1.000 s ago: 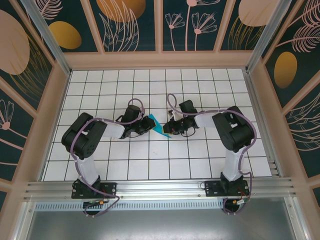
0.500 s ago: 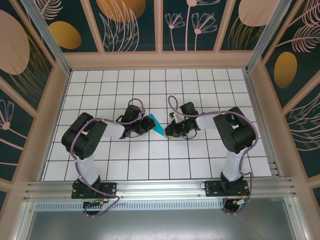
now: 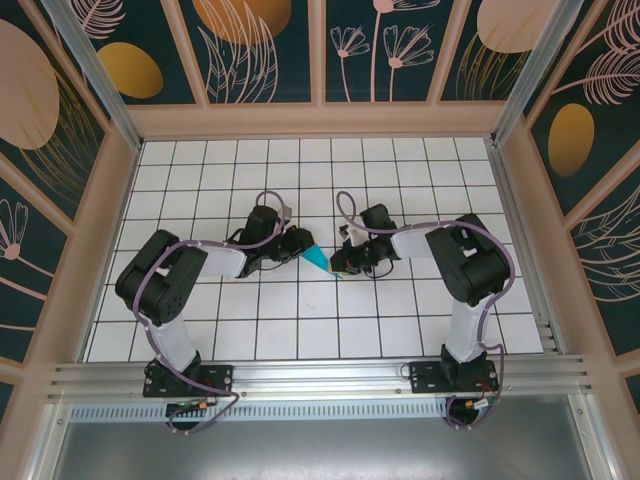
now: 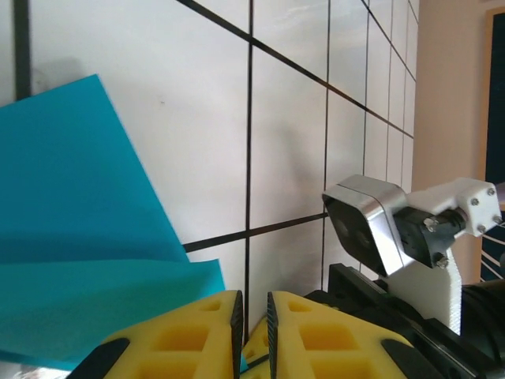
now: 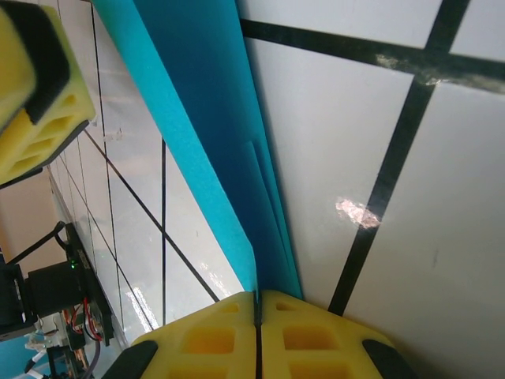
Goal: Fold a paper plane with a square sheet of paper (pick it up from the middle)
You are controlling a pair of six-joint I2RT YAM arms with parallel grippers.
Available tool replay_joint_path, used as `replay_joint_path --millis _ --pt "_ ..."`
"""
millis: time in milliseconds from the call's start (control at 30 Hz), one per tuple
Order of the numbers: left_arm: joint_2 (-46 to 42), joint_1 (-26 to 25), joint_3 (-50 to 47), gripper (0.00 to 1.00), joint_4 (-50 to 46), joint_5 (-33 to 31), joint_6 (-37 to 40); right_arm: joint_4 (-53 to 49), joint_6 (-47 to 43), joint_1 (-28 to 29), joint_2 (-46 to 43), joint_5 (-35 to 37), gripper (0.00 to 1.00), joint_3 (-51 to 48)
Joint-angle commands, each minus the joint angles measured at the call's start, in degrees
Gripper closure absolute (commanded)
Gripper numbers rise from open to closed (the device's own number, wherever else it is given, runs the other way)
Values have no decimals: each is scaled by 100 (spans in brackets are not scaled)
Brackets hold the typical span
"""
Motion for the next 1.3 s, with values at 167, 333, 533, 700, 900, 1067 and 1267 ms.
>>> replay_joint_path --millis 167,333,533,700,900,1067,1267 --pt "160 -146 -83 83 276 110 24 75 411 -32 323 48 92 198" --pt "253 -147 -119 85 254 58 30 81 485 -33 386 17 92 291" --pt "318 -140 -176 86 193 -51 87 2 463 -33 439 44 91 305" --pt "429 -141 -151 87 167 -134 107 -38 418 -33 423 59 91 307" --pt "477 -134 -96 87 8 -242 144 -111 356 -34 403 73 90 325" --pt "497 -138 -64 87 -198 -369 168 -195 277 -34 322 88 88 364" --pt "591 -137 16 87 -322 -385 179 -344 58 -40 106 16 85 388"
